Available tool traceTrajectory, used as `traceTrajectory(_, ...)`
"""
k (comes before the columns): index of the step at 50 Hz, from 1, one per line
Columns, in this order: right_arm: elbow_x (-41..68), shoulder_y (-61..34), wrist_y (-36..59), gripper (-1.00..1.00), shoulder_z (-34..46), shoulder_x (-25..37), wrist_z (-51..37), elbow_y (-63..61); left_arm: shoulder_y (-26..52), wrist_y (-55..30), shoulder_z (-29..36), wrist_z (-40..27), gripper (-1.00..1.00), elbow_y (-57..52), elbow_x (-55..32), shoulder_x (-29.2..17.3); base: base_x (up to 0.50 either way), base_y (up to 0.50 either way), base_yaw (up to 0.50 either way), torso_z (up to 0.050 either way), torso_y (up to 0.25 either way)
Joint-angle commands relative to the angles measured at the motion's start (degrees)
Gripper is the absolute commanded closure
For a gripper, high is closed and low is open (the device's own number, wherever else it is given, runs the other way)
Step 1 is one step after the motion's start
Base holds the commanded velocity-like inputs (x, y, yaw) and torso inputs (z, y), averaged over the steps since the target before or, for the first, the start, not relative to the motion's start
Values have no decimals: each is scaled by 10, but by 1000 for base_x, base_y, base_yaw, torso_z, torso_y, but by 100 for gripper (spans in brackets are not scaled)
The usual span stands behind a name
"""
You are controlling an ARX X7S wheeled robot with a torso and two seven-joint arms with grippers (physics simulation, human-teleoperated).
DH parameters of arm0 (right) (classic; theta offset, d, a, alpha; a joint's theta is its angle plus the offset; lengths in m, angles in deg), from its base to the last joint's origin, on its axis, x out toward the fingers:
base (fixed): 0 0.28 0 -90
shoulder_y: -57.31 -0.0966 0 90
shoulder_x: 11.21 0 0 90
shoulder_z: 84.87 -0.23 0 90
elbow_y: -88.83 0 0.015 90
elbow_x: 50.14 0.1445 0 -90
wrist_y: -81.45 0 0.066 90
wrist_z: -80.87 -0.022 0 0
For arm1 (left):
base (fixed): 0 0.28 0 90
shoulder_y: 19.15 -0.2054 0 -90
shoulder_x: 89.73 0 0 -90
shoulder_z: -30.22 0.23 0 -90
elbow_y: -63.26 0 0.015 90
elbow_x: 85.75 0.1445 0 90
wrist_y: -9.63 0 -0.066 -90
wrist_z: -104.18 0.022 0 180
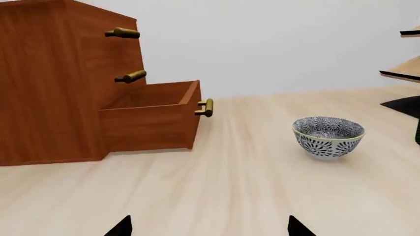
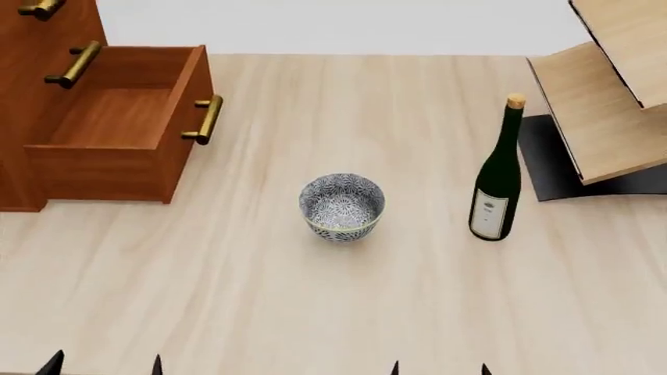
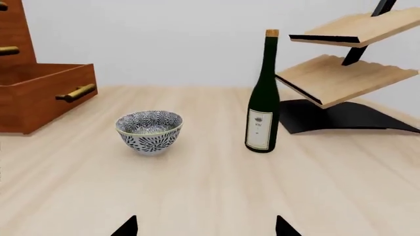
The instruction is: Put the wine bottle in the bottom drawer of the cabinet.
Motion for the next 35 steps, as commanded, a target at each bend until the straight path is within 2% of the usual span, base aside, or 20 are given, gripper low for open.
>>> traceTrajectory(1, 8, -1, -3, -100, 9, 8, -11, 1, 0, 2, 15, -8, -100, 1, -3, -8, 0, 0, 0, 50, 0)
traceTrajectory(23, 6, 0, -8, -100, 27, 23, -37, -4, 3, 2, 37, -18, -100, -1, -16, -21, 0, 8, 0, 50, 0)
traceTrajectory(35, 13, -1, -9, -100, 37, 29, -40, -2, 7, 4, 46, -22, -100, 7, -21, -28, 0, 351, 0, 8, 0)
